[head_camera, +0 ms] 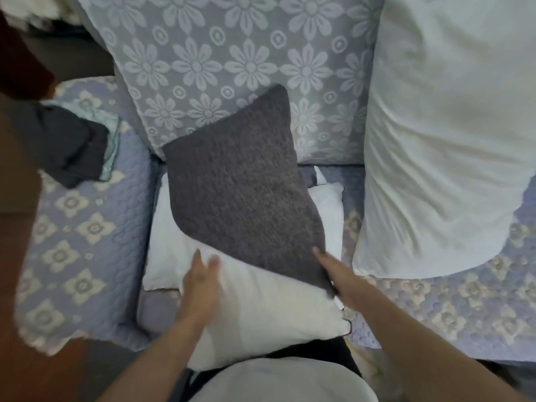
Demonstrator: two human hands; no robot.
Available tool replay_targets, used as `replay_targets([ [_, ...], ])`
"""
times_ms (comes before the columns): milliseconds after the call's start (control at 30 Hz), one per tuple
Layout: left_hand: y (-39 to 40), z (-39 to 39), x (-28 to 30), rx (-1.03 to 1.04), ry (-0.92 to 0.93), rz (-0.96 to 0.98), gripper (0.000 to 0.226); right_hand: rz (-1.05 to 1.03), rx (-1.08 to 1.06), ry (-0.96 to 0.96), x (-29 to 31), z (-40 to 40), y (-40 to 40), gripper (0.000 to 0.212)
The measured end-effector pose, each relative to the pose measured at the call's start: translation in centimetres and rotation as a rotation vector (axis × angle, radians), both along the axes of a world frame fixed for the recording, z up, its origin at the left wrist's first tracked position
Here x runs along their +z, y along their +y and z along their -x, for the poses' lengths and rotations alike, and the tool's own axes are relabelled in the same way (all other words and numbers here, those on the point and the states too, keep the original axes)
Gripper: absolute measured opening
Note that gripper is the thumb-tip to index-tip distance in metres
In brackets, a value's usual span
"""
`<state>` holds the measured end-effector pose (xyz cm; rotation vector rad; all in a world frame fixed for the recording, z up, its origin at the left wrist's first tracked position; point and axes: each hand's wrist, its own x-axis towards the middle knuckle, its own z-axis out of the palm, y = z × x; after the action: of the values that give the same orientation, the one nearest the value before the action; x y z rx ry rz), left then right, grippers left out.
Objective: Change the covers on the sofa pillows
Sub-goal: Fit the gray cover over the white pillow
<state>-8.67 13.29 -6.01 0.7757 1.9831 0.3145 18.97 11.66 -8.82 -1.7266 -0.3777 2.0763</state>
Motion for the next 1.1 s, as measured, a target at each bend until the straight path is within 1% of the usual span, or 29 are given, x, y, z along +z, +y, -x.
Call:
replay_targets([
  [33, -1.3, -0.9, -0.1, 0.007, -0.009, 0.071, 0.071, -0.018, 0.033, 0.052, 0.5, 1.7, -0.1, 0.033],
  [67, -2.3, -1.1, -0.7, 0.042, -0.023, 0.103, 0.074, -0.062, 0.066, 0.039, 0.7, 3.3, -0.5, 0.034],
  [100, -2.6, -1.3, -0.7, 0.095, -0.035, 0.149, 0.074, -0.123, 0.089, 0.035, 1.7, 4.8, -0.8, 0.040],
  [133, -2.6, -0.9, -1.0, 0.191, -0.065, 0.169, 0.075, -0.186, 0.149, 0.014, 3.4, 5.7, -1.1, 0.051],
  [167, -2.3, -0.6, -0.8, 0.297, -0.109, 0.169, 0.082, -0.272, 0.240, -0.007, 4.8, 6.1, -1.3, 0.067],
  [200, -2.1, -0.2, -0.2, 0.376, -0.162, 0.166, 0.090, -0.362, 0.378, -0.083, 6.2, 6.0, -0.9, 0.086],
  [233, -1.9, -0.4, 1.1, 0.421, -0.199, 0.148, 0.086, -0.434, 0.493, -0.180, 7.7, 5.7, 0.0, 0.103],
  [267, -1.7, -0.7, 2.4, 0.425, -0.245, 0.109, 0.073, -0.468, 0.560, -0.260, 8.8, 5.1, 1.1, 0.113],
  [300, -1.7, -1.3, 3.4, 0.404, -0.263, 0.091, 0.063, -0.489, 0.598, -0.314, 9.7, 4.4, 2.4, 0.114],
  [333, -2.0, -2.0, 4.6, 0.366, -0.275, 0.079, 0.062, -0.501, 0.633, -0.360, 11.0, 3.5, 3.9, 0.108],
  [400, -2.5, -4.1, 7.5, 0.309, -0.368, 0.058, 0.077, -0.479, 0.648, -0.398, 13.5, 2.1, 7.1, 0.086],
  [467, -2.9, -5.3, 10.3, 0.266, -0.467, 0.015, 0.088, -0.520, 0.666, -0.378, 17.2, 1.3, 9.8, 0.064],
  [500, -2.9, -5.4, 11.5, 0.214, -0.467, -0.016, 0.086, -0.545, 0.714, -0.382, 19.7, 0.9, 11.2, 0.057],
  [533, -3.0, -5.3, 12.6, 0.130, -0.445, -0.069, 0.078, -0.564, 0.768, -0.410, 22.0, 0.5, 12.2, 0.053],
  [567, -2.6, -4.8, 14.9, 0.023, -0.382, -0.144, 0.069, -0.608, 0.834, -0.465, 25.4, 0.3, 13.6, 0.052],
  [633, -1.5, -3.8, 16.9, -0.137, -0.179, -0.277, 0.061, -0.609, 0.928, -0.589, 29.7, 0.0, 15.6, 0.053],
  [667, -0.9, -3.3, 18.1, -0.204, -0.080, -0.404, 0.056, -0.612, 0.942, -0.647, 31.3, 0.4, 16.1, 0.057],
  [700, 0.0, -2.8, 19.2, -0.262, -0.023, -0.518, 0.055, -0.618, 0.932, -0.701, 32.3, 1.2, 16.2, 0.064],
  [733, 0.8, -2.8, 19.8, -0.310, -0.018, -0.608, 0.060, -0.628, 0.917, -0.740, 32.2, 2.1, 15.8, 0.070],
  [767, 1.8, -2.6, 20.5, -0.370, -0.049, -0.669, 0.063, -0.660, 0.856, -0.737, 32.0, 3.4, 14.9, 0.074],
  [800, 2.8, -2.6, 20.5, -0.407, -0.099, -0.690, 0.061, -0.690, 0.764, -0.656, 31.3, 4.7, 13.6, 0.073],
  [833, 3.6, -2.4, 20.3, -0.408, -0.157, -0.677, 0.057, -0.715, 0.656, -0.506, 30.5, 5.7, 12.0, 0.068],
  [900, 4.5, -1.2, 19.7, -0.381, -0.250, -0.630, 0.056, -0.719, 0.480, -0.145, 29.2, 7.8, 8.2, 0.056],
  [933, 4.7, -0.5, 19.1, -0.390, -0.264, -0.605, 0.054, -0.711, 0.402, 0.019, 28.1, 8.5, 6.4, 0.055],
  [967, 4.6, 0.3, 18.3, -0.427, -0.241, -0.585, 0.050, -0.723, 0.346, 0.099, 26.7, 9.1, 4.8, 0.058],
  [1000, 4.3, 1.3, 17.6, -0.520, -0.197, -0.573, 0.051, -0.765, 0.301, 0.052, 25.3, 10.0, 3.1, 0.062],
  [1033, 3.6, 1.9, 16.7, -0.649, -0.136, -0.554, 0.056, -0.793, 0.230, -0.066, 23.4, 10.8, 1.7, 0.065],
  [1067, 2.8, 2.4, 15.7, -0.765, -0.069, -0.531, 0.060, -0.796, 0.129, -0.201, 21.6, 11.5, 0.4, 0.063],
  [1100, 1.9, 2.5, 14.8, -0.813, -0.026, -0.515, 0.057, -0.744, -0.001, -0.322, 19.7, 11.5, -0.5, 0.058],
])
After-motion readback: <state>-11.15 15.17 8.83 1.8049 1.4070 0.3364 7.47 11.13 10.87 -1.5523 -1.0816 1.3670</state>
